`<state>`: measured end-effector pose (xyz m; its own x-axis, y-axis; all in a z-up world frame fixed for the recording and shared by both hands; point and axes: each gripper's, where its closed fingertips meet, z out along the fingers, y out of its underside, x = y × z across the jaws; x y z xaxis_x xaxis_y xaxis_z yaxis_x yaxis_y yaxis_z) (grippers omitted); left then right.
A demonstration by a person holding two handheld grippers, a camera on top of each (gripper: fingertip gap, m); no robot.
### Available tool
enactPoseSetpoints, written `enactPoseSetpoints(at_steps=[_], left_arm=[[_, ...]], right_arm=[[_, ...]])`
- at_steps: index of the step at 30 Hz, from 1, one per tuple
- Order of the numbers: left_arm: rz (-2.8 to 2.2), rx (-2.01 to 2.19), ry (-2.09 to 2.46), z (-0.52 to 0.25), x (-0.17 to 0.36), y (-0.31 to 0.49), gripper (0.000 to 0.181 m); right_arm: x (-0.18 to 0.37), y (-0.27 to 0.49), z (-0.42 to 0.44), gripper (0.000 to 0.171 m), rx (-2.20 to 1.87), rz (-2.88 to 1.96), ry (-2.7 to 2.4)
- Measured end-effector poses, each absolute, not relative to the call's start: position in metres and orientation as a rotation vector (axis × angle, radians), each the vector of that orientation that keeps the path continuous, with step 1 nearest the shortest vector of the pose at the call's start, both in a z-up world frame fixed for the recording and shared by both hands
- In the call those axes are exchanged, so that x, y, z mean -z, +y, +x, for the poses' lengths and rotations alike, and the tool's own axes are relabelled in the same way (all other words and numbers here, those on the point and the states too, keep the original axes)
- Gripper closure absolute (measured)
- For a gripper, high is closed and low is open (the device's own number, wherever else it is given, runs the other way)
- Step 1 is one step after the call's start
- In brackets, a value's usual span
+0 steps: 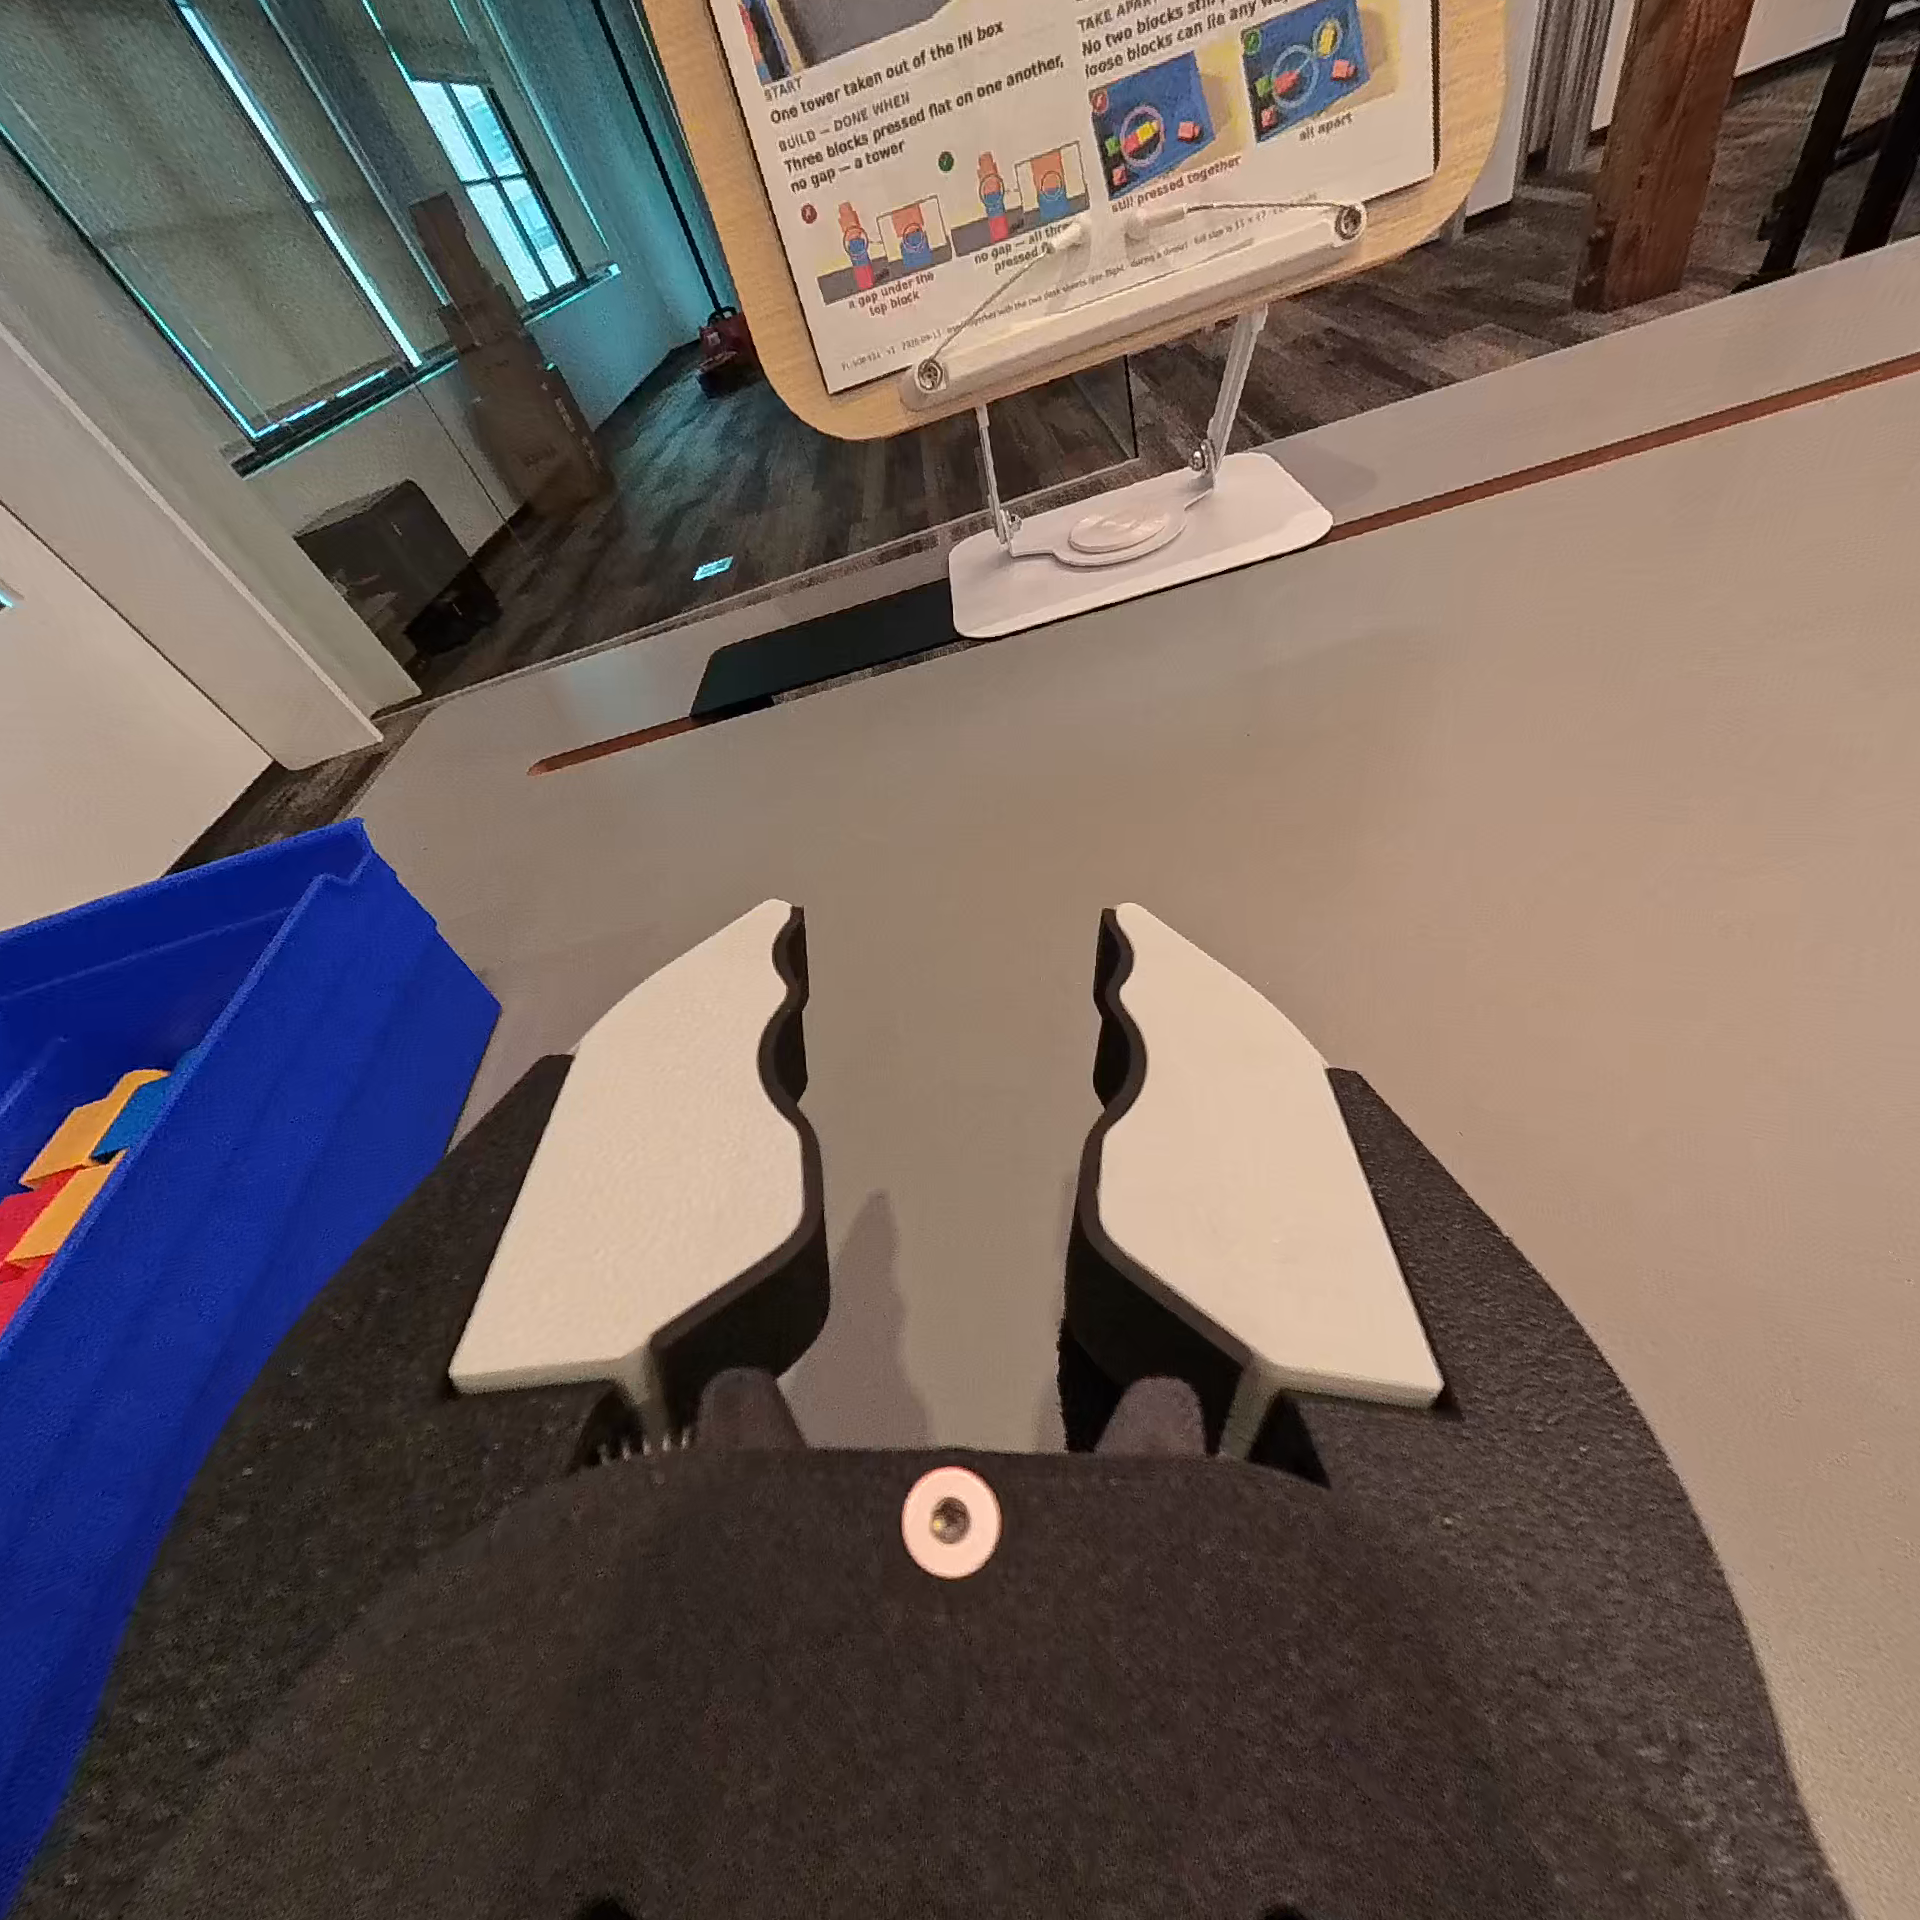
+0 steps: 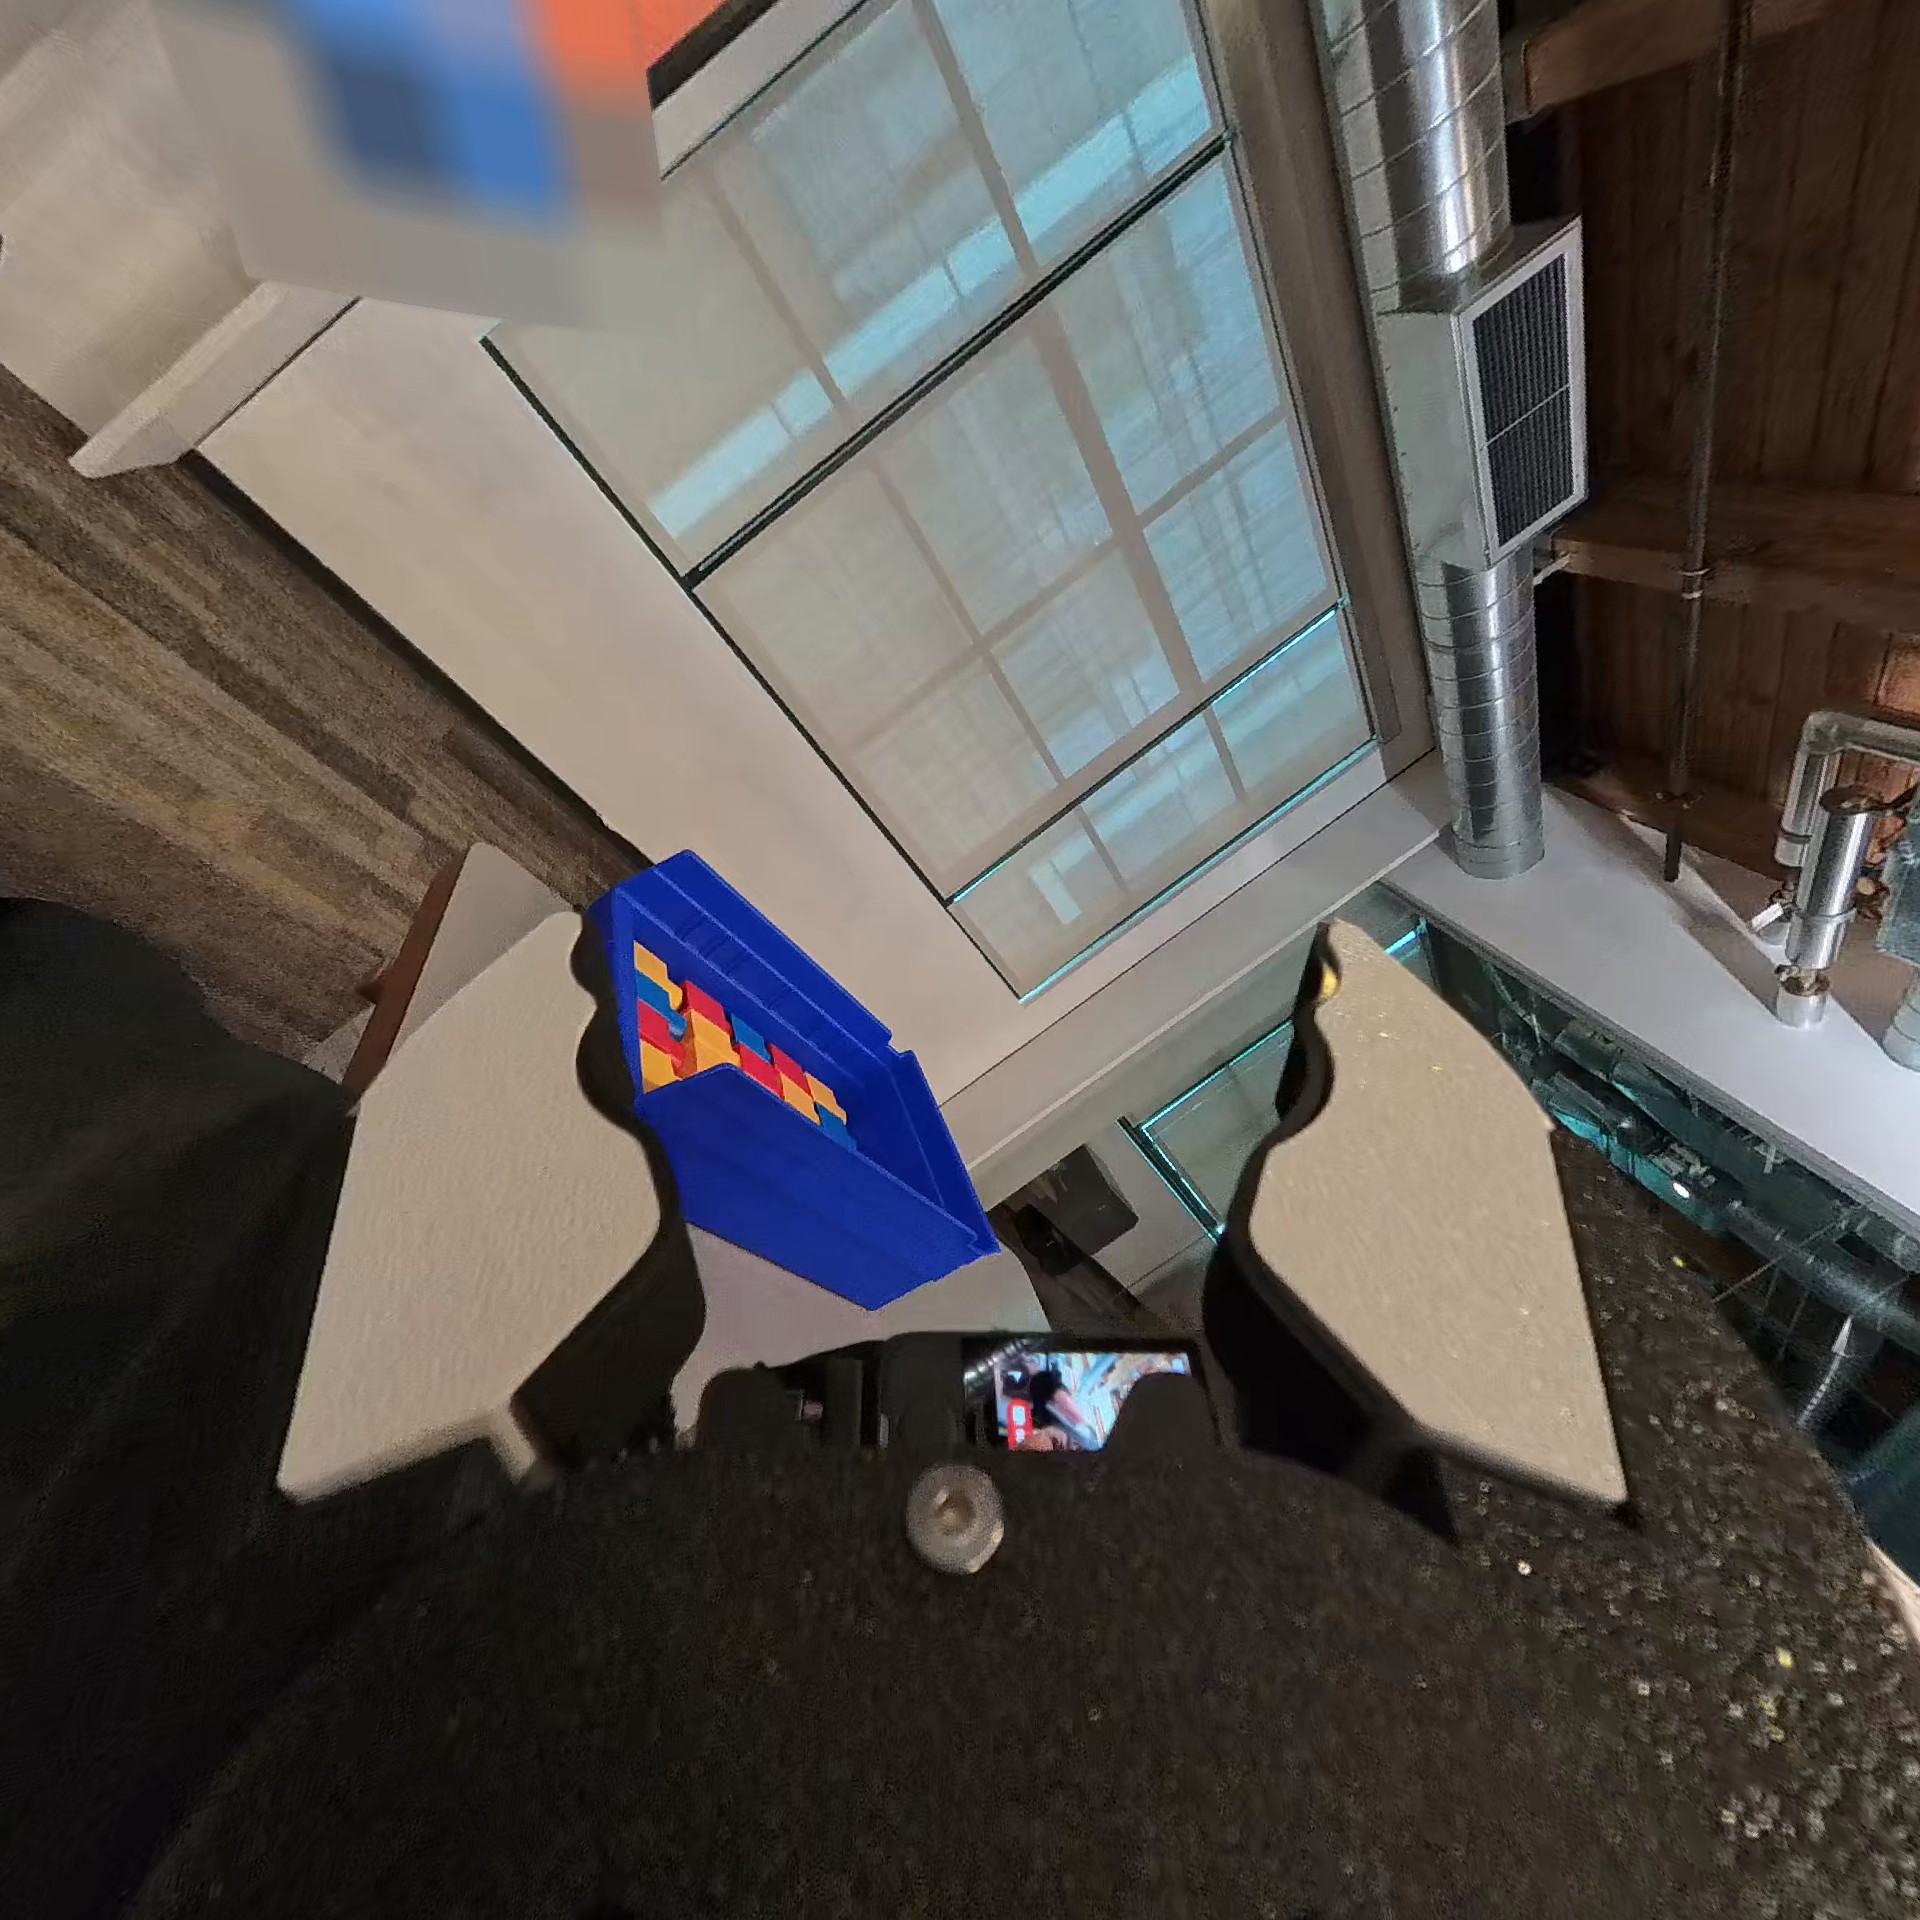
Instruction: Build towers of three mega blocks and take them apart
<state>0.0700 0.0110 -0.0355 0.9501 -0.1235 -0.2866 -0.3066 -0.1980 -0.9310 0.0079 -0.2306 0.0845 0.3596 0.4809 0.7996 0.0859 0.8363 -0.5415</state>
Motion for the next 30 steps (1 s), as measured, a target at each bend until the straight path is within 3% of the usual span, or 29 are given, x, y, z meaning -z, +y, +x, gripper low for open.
enactPoseSetpoints(at_steps=[14,30], left_arm=[[-1.752,-0.179,0.329,0.072,0.029,0.006,0.127],[-1.739,-0.129,0.317,0.072,0.024,0.002,0.123]], right_arm=[[-0.078,-0.222,0.002,0.049,-0.226,-0.583,-1.212],[-0.121,-0.227,0.037,0.052,-0.271,-0.594,-1.039]])
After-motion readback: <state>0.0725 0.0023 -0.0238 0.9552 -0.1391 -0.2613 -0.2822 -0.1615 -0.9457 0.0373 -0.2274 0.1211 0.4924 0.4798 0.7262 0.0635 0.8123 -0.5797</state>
